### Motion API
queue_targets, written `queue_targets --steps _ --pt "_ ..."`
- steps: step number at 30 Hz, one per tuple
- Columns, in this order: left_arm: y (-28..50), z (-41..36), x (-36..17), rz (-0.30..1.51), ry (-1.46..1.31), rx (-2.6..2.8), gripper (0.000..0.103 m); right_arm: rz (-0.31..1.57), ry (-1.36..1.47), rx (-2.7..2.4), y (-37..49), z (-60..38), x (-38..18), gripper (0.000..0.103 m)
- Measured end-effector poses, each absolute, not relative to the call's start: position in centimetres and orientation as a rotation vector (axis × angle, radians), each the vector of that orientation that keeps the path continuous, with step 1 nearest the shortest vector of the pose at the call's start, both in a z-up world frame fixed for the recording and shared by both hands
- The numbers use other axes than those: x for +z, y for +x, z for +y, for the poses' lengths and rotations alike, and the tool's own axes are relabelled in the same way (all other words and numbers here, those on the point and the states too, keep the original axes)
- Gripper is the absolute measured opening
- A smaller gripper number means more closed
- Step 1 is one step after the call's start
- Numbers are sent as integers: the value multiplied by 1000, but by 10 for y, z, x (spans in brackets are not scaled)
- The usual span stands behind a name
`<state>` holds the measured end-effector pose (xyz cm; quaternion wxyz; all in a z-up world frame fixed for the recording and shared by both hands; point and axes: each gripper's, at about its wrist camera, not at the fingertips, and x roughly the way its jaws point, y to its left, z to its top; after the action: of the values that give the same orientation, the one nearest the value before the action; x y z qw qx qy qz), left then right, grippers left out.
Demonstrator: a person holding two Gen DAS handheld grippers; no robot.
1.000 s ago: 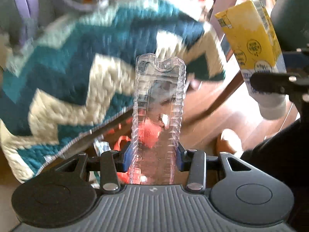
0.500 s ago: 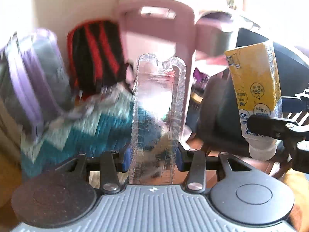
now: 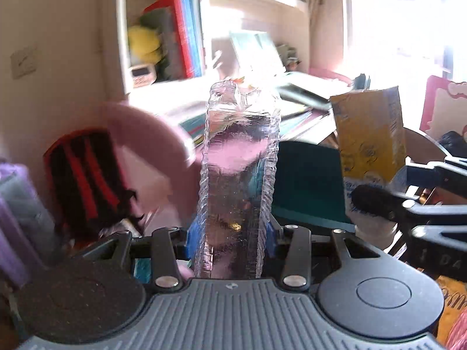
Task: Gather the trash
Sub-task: 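Carry the clear tray and yellow carton in both tools to the teal bin, then open both tools over the teal bin to drop the tray and carton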
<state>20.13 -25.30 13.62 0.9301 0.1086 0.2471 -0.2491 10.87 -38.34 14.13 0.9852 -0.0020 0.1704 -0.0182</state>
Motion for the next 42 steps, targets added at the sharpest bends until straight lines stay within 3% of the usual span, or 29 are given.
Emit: queue_targets --steps 11,18,36,42 --pt "245 -345 145 544 203 -570 43 451 24 -147 152 -440 117 49" --pt "280 -387 112 648 231 -581 44 538 33 -170 179 -463 89 49" --pt "306 -413 51 832 365 -568 46 704 -30 -136 211 -465 54 50" --pt "304 -411 56 817 359 -576 53 689 -22 -146 205 -466 59 53"
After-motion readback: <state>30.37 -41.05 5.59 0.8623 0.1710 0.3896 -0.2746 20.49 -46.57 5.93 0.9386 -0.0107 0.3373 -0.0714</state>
